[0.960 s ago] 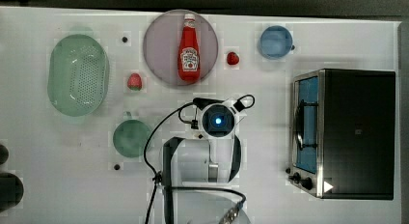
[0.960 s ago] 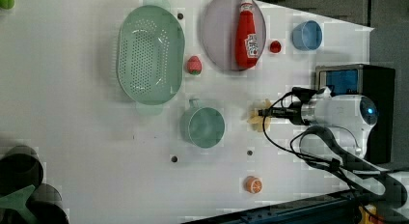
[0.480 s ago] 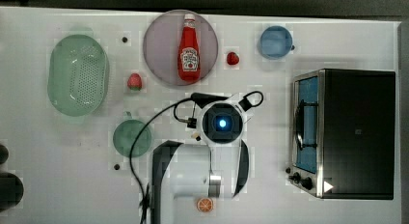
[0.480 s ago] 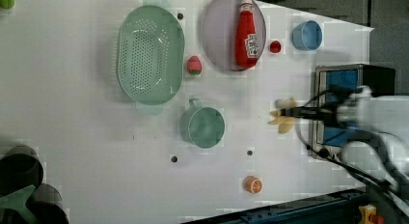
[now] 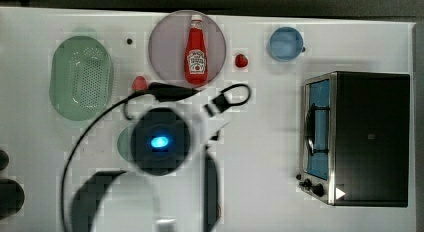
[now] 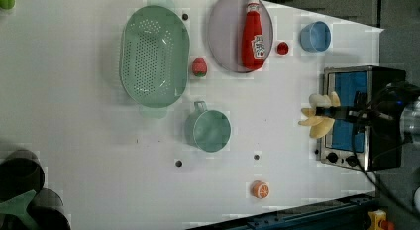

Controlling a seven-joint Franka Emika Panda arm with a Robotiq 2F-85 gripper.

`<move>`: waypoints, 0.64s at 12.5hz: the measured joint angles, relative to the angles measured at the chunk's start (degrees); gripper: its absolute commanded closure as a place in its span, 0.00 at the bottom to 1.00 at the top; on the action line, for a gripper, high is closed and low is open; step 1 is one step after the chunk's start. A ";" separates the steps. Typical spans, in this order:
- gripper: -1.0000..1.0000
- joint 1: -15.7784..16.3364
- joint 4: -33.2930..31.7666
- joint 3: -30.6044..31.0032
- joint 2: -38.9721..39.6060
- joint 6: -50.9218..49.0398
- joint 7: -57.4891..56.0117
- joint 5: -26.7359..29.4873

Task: Pick Banana and place it in mug.

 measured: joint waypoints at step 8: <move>0.70 2.74 -1.68 12.77 3.34 -3.15 22.08 5.37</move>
